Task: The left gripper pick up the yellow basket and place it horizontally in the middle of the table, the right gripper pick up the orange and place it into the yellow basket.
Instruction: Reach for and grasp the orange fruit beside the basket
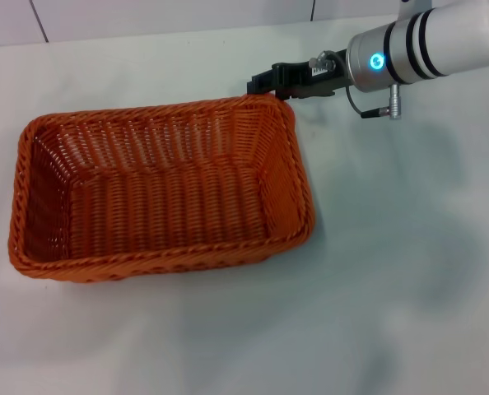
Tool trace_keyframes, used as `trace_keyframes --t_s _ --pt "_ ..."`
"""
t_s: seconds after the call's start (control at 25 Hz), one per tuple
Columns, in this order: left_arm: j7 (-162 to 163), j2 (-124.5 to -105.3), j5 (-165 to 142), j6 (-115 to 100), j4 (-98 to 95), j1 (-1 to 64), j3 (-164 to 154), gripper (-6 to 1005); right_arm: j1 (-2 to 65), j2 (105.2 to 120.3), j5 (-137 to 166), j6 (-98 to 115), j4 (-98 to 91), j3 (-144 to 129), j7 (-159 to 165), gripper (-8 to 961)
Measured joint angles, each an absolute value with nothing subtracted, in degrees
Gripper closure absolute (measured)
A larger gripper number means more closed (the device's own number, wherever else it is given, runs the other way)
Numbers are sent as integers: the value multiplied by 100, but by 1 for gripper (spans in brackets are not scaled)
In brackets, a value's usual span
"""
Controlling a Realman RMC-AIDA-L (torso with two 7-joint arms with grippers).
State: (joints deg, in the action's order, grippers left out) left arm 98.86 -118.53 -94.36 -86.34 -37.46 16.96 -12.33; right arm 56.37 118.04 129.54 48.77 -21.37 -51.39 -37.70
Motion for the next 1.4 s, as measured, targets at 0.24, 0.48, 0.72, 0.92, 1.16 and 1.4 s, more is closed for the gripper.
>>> trace_keyframes --t_s 0.24,0.48,0.72,0.92,1.16,1.4 --pt "9871 -11852 -9429 -8624 -3679 1677 -1256 255 5636 11811 12950 4853 -2118 -5185 -3770 493" --pt "9850 -11859 -9432 -8616 -3679 1658 -1260 257 5632 11836 12935 4815 -2118 -5186 -3820 704" --pt "9847 -11857 -9431 -8624 -3681 1643 -1242 259 5583 11874 12924 4809 -2197 -5186 -3876 790" --pt "9845 -11856 -9431 -8631 -3683 1643 -1268 259 5562 11874 12891 4798 -2200 -5132 -3913 814" --pt "9854 -11856 -9434 -8655 -3678 1626 -1279 259 5452 11874 12645 4676 -2276 -5099 -3992 827" --pt "9857 -11856 -9431 -8700 -3673 1617 -1280 259 5168 11869 11790 4615 -2557 -5089 -4413 813"
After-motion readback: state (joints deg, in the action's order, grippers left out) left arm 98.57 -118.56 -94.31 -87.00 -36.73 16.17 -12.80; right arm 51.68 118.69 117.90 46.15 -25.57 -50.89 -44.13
